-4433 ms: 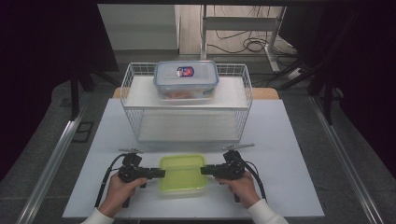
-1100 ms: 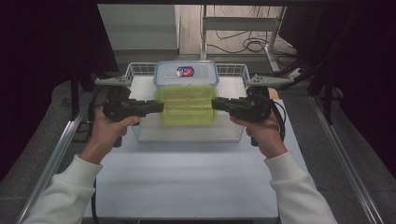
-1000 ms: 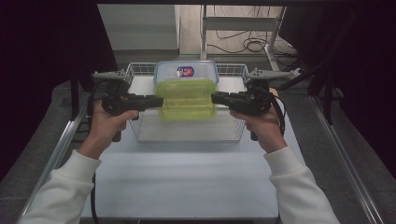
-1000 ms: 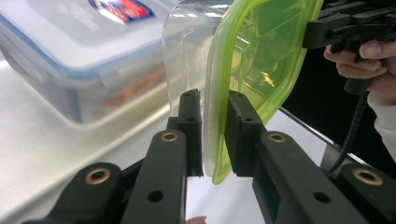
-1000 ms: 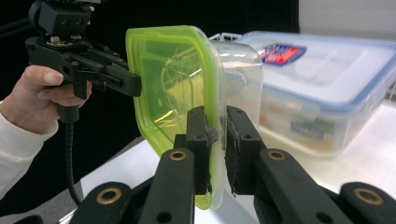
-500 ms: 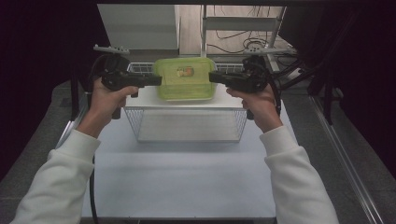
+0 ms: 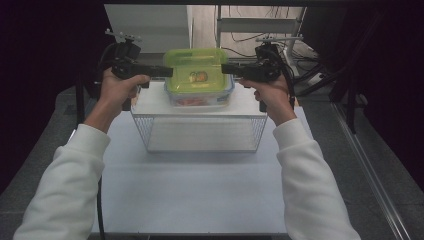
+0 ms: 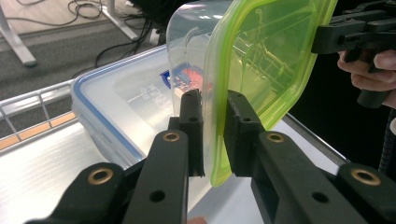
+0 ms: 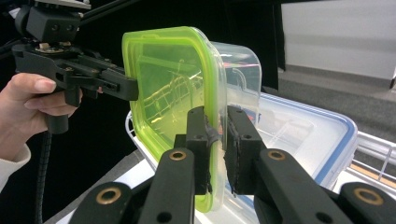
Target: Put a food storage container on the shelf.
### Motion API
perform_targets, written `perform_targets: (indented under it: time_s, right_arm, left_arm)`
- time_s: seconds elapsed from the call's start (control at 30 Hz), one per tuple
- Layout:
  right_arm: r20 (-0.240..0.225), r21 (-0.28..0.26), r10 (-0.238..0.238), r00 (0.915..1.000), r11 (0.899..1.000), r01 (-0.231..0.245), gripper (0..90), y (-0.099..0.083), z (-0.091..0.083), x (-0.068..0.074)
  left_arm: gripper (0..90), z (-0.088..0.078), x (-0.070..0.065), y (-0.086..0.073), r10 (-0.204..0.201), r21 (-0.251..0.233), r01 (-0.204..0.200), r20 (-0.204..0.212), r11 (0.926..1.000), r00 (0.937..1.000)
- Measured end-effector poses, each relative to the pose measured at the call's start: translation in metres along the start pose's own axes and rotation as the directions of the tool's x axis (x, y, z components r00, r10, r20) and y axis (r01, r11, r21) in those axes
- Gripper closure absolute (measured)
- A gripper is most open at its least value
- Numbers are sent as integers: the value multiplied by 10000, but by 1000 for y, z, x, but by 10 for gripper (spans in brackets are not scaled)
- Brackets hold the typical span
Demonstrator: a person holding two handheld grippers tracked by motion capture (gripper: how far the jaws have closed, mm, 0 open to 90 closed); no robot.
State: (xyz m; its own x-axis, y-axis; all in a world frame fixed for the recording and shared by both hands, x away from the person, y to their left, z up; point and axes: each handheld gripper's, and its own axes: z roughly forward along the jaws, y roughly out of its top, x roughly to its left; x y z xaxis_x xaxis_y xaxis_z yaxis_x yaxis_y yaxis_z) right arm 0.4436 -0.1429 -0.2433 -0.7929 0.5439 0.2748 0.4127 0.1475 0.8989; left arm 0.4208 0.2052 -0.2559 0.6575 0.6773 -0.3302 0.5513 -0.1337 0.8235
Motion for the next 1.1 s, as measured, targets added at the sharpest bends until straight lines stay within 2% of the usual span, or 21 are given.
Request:
perform_targets:
  time_s: [0.07,0.23,0.33,0.43,0.53,0.63,0.7,0.8,0.9,1.03,1.1]
  right_arm:
    - [-14,72,158,9999,9999,-158,802,-1,4,-5]
    - [-86,115,730,9973,9973,-729,798,-3,12,-19]
    - [-63,109,875,9961,9961,-875,791,-1,15,-25]
    - [171,139,959,9952,9953,-961,777,2,19,-27]
    - [478,302,879,9950,9955,-894,757,5,24,-28]
    - [636,308,1088,9920,9933,-1109,733,7,29,-31]
    - [683,180,1255,9897,9917,-1270,712,7,32,-33]
    - [941,180,1489,9844,9883,-1513,671,5,37,-37]
    - [965,56,1647,9816,9861,-1660,656,4,40,-41]
    - [1060,92,1724,9793,9846,-1743,600,3,42,-42]
    - [1108,95,1717,9789,9847,-1738,582,2,42,-41]
  left_arm:
    - [799,4,4,0,-155,106,155,-24,9998,9999]
    - [794,8,11,4,-575,-81,577,281,9983,9980]
    - [787,11,13,7,-771,-253,778,287,9966,9966]
    - [748,15,14,8,-833,-123,835,155,9964,9964]
    - [714,18,15,8,-1016,-186,1018,104,9946,9948]
    - [715,21,15,8,-1096,-203,1091,-251,9938,9937]
    - [699,24,17,8,-1306,-228,1302,-179,9912,9913]
    - [668,25,19,8,-1338,-207,1336,-127,9908,9909]
    - [650,26,21,7,-1444,-220,1443,-43,9893,9895]
    - [545,28,23,7,-1654,-229,1657,165,9859,9861]
    - [493,31,23,7,-1550,-182,1553,174,9877,9878]
